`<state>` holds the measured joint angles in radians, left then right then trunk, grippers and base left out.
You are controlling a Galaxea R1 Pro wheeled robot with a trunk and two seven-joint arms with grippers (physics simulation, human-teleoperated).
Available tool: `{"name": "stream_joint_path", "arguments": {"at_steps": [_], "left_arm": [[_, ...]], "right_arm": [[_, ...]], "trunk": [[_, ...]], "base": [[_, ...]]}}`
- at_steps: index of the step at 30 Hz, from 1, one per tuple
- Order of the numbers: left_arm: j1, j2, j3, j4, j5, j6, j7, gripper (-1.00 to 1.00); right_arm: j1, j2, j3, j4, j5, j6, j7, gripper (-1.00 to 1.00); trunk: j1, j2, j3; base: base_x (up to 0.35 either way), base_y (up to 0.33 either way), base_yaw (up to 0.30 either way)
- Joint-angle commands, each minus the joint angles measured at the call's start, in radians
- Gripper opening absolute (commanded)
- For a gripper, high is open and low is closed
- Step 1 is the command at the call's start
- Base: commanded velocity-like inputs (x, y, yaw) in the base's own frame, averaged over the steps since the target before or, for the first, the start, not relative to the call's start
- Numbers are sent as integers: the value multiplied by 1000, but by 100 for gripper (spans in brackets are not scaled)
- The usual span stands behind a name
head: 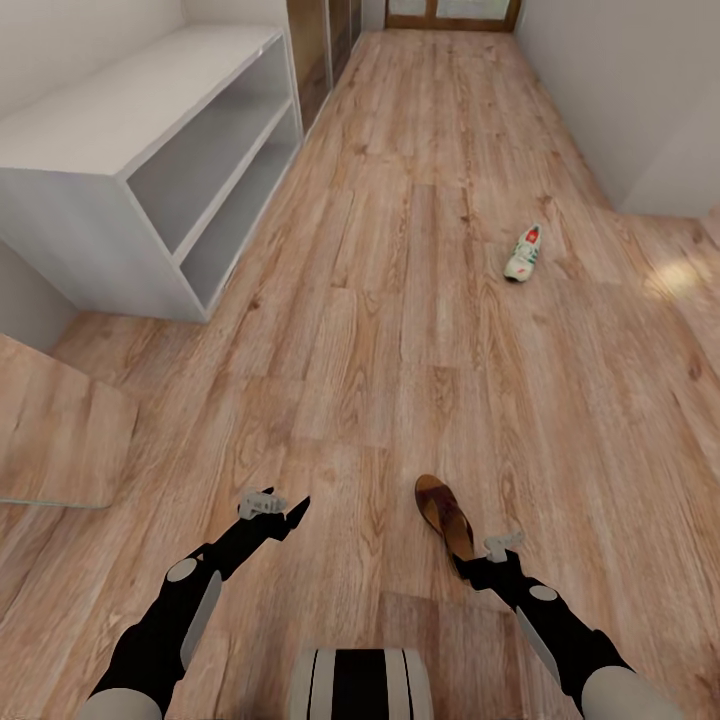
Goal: Pick up the two gym shoes and the two sandals from the corridor floor and place them onto the hallstand (shoe rack) in the corridor, making sure they are on the rack and not on the floor. Arrange them so the two gym shoes are next to each other and the two sandals are next to each other.
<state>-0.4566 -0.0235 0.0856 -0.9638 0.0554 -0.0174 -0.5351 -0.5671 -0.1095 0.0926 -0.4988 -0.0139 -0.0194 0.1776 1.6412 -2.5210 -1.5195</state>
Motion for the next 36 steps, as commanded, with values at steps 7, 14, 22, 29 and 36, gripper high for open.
{"name": "stream_joint_path", "arguments": {"at_steps": [7, 14, 22, 29, 36], "left_arm": [[0, -1, 3, 0, 4, 1, -8, 100], [0, 0, 3, -1, 4, 1, -8, 100], [0, -1, 3, -1, 4, 2, -8, 100], [-1, 0, 3, -1, 4, 2, -8, 100], [-1, -1, 4, -1, 4, 0, -8, 100]], "right_arm": [[0, -1, 4, 0, -1, -2, 0, 100], [0, -1, 4, 0, -1, -2, 0, 100], [0, -1, 4, 0, -1, -3, 0, 100], [0, -1, 4, 0, -1, -3, 0, 100], [0, -1, 4, 0, -1, -3, 0, 100]], "trunk": [[3, -2, -32], [5, -3, -48], [5, -3, -50], [7, -4, -74], [7, -4, -85]], "base": [[0, 0, 0], [0, 0, 0], [0, 0, 0], [0, 0, 0], [0, 0, 0]]}}
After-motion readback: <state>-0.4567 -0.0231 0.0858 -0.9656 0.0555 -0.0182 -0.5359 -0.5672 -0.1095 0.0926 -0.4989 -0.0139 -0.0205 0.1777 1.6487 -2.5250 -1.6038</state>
